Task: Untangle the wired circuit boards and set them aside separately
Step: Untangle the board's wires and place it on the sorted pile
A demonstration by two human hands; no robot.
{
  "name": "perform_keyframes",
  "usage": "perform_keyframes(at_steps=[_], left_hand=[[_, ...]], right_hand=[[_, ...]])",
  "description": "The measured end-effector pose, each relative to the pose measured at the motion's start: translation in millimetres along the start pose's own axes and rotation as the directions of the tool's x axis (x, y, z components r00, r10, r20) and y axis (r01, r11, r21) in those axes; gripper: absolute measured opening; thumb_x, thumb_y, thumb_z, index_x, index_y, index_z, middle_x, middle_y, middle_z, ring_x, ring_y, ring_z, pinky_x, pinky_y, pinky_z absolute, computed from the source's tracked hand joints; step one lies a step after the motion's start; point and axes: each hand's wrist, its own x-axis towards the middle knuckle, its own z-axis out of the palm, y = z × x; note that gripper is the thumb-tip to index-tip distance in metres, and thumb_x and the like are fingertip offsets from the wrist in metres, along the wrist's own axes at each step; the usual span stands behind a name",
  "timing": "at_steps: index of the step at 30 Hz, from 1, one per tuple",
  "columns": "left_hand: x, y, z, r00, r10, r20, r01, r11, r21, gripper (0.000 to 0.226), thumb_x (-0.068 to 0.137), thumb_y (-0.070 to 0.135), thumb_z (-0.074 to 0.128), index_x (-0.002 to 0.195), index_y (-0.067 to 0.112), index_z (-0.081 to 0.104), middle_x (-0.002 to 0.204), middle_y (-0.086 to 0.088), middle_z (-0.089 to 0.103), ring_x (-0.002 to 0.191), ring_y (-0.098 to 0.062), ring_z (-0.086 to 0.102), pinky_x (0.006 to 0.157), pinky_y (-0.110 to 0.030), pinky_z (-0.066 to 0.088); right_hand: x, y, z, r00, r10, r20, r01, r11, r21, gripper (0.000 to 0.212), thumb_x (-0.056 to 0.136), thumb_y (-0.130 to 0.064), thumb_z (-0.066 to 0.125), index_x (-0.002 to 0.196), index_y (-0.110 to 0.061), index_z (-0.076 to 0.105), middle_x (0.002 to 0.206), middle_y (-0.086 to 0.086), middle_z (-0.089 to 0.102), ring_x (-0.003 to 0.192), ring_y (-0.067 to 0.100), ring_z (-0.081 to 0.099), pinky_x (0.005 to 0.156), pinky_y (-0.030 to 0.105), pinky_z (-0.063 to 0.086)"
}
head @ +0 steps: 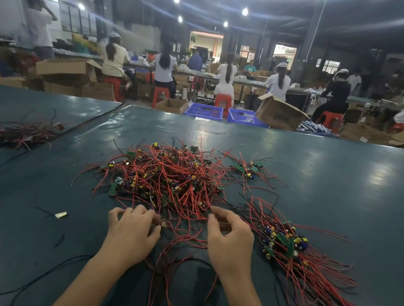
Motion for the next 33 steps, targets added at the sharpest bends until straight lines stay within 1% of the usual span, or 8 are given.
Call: perform_keyframes(at_steps=[4,8,12,17,21,24,28,33], left_hand=[[-2.1,2.6,-2.5,0.982,0.041,-0.185,-0.080,0.975,-0.208,0.016,0.097,0.034,0.047,0.108,0.027,0.058,0.093,0.014,0.064,0.092,-0.008,0.060,0.096,-0.032,0.033],[-2.4,5.9,-14.6,0.906,-0.095,-0.412,-0.174,0.804,-0.568,0.010,0.091,0.019,0.062,0.100,0.022,0.060,0.081,0.015,0.065,0.076,0.001,0.063,0.069,-0.013,0.049],[-0.1,6.4,-17.3,0.859,-0.244,-0.450,-0.186,0.671,-0.718,0.017,0.090,0.015,0.065,0.105,0.020,0.063,0.083,0.013,0.066,0.078,0.004,0.064,0.066,-0.002,0.046],[3.3,6.8,-21.0,0.878,-0.311,-0.364,-0.221,0.410,-0.885,0.019,0.090,0.012,0.064,0.103,0.026,0.065,0.080,0.005,0.072,0.076,-0.015,0.071,0.070,-0.014,0.054],[-4.6,17.9,-36.9,0.772,-0.236,-0.591,-0.454,0.446,-0.771,0.027,0.088,0.014,0.068,0.106,0.033,0.063,0.092,0.010,0.069,0.077,-0.013,0.068,0.068,-0.018,0.055],[-12.0,29.1,-41.6,0.665,0.092,-0.741,-0.628,0.607,-0.488,0.029,0.086,0.020,0.067,0.113,0.029,0.060,0.103,0.023,0.064,0.084,-0.001,0.063,0.071,-0.023,0.052],[-17.0,40.6,-36.6,0.586,0.443,-0.679,-0.737,0.640,-0.218,0.034,0.085,0.024,0.064,0.118,0.025,0.057,0.115,0.026,0.057,0.103,0.014,0.050,0.077,-0.028,0.045],[-16.2,34.8,-32.6,0.631,0.481,-0.609,-0.708,0.678,-0.197,0.046,0.080,0.018,0.067,0.123,0.027,0.053,0.104,0.021,0.064,0.085,0.003,0.056,0.078,-0.028,0.042]], right_hand=[[-0.4,-3.1,-0.4,0.999,0.004,-0.032,-0.003,0.999,0.037,0.016,0.092,-0.010,0.065,0.104,-0.020,0.072,0.088,-0.009,0.067,0.079,-0.005,0.058,0.067,0.007,0.046],[1.4,-4.7,-3.6,0.998,0.052,-0.047,-0.047,0.993,0.111,0.024,0.094,-0.012,0.062,0.115,-0.022,0.065,0.092,-0.006,0.065,0.081,0.006,0.060,0.071,0.020,0.052],[1.7,-5.5,-3.4,0.996,0.085,-0.008,-0.084,0.991,0.101,0.024,0.094,-0.014,0.063,0.116,-0.021,0.065,0.092,-0.007,0.066,0.083,0.005,0.060,0.069,0.013,0.049],[-1.0,-9.3,-1.7,0.997,0.076,0.034,-0.079,0.992,0.098,0.017,0.093,-0.017,0.065,0.107,-0.026,0.067,0.088,-0.009,0.066,0.080,-0.001,0.060,0.070,0.010,0.048],[-6.0,-20.6,0.5,0.992,0.035,0.124,-0.068,0.959,0.274,0.012,0.093,-0.023,0.065,0.085,-0.023,0.075,0.077,0.008,0.071,0.066,0.005,0.061,0.062,0.013,0.047],[-9.7,-33.5,1.3,0.956,0.067,0.286,-0.200,0.862,0.465,0.035,0.088,-0.043,0.058,0.077,-0.018,0.079,0.074,0.012,0.072,0.064,0.011,0.061,0.061,0.018,0.047],[-7.9,-39.0,-2.0,0.920,0.118,0.375,-0.322,0.772,0.548,0.041,0.083,-0.051,0.056,0.078,-0.018,0.080,0.077,0.007,0.075,0.071,0.016,0.070,0.067,0.023,0.055],[-2.7,-31.8,-0.7,0.943,0.241,0.230,-0.328,0.785,0.526,0.014,0.087,-0.020,0.071,0.075,-0.015,0.077,0.068,0.006,0.069,0.064,0.014,0.062,0.063,0.025,0.054]])
